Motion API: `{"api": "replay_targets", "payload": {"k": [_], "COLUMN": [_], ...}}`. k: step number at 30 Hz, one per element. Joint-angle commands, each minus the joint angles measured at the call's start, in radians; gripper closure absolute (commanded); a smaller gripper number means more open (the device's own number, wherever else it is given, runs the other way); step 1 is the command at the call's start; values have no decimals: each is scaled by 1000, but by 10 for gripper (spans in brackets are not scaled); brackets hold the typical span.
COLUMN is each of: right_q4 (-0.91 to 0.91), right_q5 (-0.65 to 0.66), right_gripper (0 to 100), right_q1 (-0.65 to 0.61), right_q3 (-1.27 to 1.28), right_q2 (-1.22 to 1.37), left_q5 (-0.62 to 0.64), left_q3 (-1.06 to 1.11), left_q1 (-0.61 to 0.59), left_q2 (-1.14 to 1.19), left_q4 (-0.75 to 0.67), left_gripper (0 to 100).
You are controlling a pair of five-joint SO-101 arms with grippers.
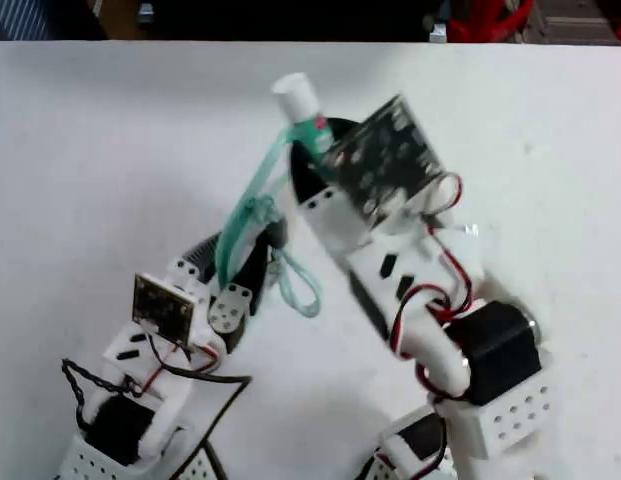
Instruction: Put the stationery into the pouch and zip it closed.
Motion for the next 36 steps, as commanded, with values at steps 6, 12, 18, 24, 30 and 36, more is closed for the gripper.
{"api": "replay_targets", "payload": {"k": [6,12,18,24,30,36], "right_q4": [-236,-403,-522,-547,-547,-581], "right_q5": [-2,-207,-308,-293,-232,-232], "right_gripper": [981,981,981,981,981,981], "right_q1": [-2,114,113,25,21,-15], "right_q3": [-23,169,327,330,341,379], "right_q2": [110,136,134,148,209,196], "left_q5": [-9,-11,-11,-11,-11,12], "left_q3": [0,0,0,0,-2,-2], "left_q1": [13,13,13,13,13,13], "left_q2": [16,16,16,16,16,16], "left_q4": [-9,-11,-11,-11,-11,-2], "left_gripper": [913,913,913,913,907,823]}}
